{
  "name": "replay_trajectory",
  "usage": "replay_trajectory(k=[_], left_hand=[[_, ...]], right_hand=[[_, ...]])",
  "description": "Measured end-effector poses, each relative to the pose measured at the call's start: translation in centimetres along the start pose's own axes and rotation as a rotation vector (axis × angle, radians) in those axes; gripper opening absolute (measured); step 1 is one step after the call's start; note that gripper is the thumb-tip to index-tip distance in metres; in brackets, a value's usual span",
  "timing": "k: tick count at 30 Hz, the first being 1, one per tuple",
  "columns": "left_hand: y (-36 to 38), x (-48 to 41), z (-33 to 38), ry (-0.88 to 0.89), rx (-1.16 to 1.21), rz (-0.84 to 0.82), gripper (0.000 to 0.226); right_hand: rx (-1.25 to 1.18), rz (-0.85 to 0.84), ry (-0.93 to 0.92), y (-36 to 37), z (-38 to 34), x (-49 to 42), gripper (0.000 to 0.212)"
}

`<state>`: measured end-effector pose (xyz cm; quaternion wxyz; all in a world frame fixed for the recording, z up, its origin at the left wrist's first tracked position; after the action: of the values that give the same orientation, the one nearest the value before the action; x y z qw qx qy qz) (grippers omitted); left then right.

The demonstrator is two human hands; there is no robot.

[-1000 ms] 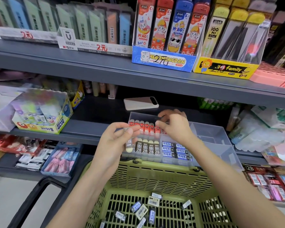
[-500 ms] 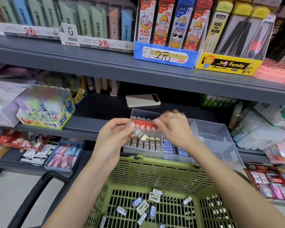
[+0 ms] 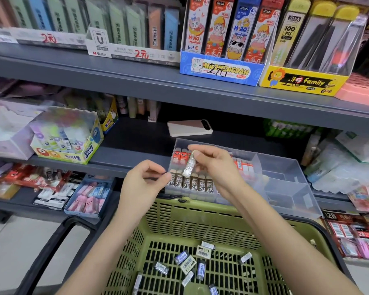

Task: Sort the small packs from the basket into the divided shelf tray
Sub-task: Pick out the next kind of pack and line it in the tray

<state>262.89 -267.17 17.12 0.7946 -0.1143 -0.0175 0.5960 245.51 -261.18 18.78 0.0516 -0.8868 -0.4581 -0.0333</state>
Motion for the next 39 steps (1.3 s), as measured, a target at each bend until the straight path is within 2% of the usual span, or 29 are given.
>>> replay_trajectory(k=[2,6,9,11,16,18,20,23,26,29,31,35,39], left_hand=[[-0.1,0.4,0.0,0.079,-0.168,-0.028,0.021],[0.2,1.0,-0.4,0.171,-0.307,-0.081,0.026],[0.3,1.0,-0.6,0.213,-0.367,-0.081,0.030],[0.4,1.1,-0.4,0.245,-0.394,-0.085,0.031],[0.0,1.9,0.2,0.322,-0.452,-0.096,0.029],[-0.8,2.4,0.3,0.350,-0.489,-0.081,0.027],[-1.6,3.1,0.0,0.360,-0.505,-0.077,0.024],[-2.7,4.6,-0.8,0.351,-0.516,-0.099,0.020],[-3.6,6.2,-1.6,0.345,-0.548,-0.125,0.017],[-4.3,7.9,-1.7,0.381,-0.568,-0.145,0.016],[-5.0,8.9,-1.7,0.381,-0.551,-0.126,0.016],[-5.5,10.0,-2.1,0.319,-0.511,-0.101,0.024],[-5.0,10.2,-2.0,0.332,-0.543,-0.104,0.028]], right_hand=[[0.113,-0.015,0.041,0.9,0.8,-0.6,0.017],[0.304,0.052,0.037,2.6,2.0,-0.8,0.003],[0.431,0.090,-0.039,3.2,2.0,-0.7,0.018],[0.520,0.085,-0.101,3.6,1.8,-0.2,0.011],[0.739,0.091,-0.283,3.4,0.0,1.4,0.016],[0.746,0.146,-0.416,2.5,-1.2,2.8,0.015],[0.651,0.181,-0.537,1.4,-1.7,5.1,0.012],[0.544,0.128,-0.605,0.0,0.2,9.3,0.008],[0.643,-0.040,-0.495,0.0,6.1,12.3,0.007],[0.845,-0.403,-0.181,1.9,14.9,15.1,0.021],[0.946,-0.578,-0.046,3.5,20.0,17.3,0.031],[1.111,-0.649,-0.032,7.2,24.9,18.8,0.048],[1.324,-0.531,-0.082,10.0,26.0,17.3,0.059]])
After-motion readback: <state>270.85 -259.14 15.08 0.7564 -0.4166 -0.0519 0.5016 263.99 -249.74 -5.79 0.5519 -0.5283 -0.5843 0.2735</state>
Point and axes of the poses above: each hand's wrist, its own x-axis away from the middle knuckle, its own y-axis out of the palm, z = x × y, the point moved 8 cm from there along -x, towards the middle knuckle, and after that the axes turned 6 degrees about z, right-handed, at the moved point
